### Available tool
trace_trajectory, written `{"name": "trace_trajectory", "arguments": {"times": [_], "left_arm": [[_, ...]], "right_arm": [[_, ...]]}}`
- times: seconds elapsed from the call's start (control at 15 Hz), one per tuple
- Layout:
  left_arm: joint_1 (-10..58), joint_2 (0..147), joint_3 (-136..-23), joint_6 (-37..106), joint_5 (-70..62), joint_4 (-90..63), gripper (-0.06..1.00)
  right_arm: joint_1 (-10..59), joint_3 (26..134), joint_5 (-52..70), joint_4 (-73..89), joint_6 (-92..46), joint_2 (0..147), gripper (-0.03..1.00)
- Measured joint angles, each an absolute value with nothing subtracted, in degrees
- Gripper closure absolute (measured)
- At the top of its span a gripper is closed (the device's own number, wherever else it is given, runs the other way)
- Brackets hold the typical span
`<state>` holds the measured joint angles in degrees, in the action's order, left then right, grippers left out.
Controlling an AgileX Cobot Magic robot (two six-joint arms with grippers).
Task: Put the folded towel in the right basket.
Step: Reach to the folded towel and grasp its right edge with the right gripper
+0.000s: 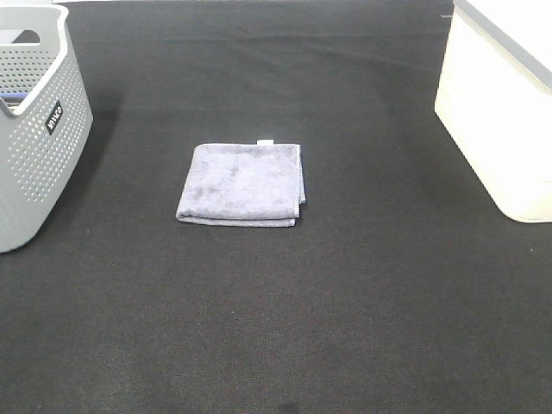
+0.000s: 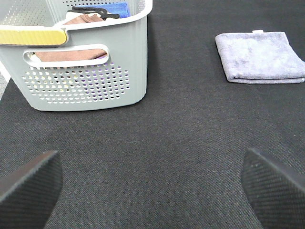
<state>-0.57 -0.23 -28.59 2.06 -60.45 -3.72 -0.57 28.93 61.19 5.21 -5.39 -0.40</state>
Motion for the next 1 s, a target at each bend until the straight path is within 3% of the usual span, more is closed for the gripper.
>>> {"name": "trace_trajectory", "arguments": {"times": [1.0], "left_arm": [[-0.6, -0.2, -28.6, 2.1, -60.4, -3.7, -0.02]], "right_arm": [[-0.6, 28.9, 61.2, 5.2, -5.4, -0.4, 0.19]]}}
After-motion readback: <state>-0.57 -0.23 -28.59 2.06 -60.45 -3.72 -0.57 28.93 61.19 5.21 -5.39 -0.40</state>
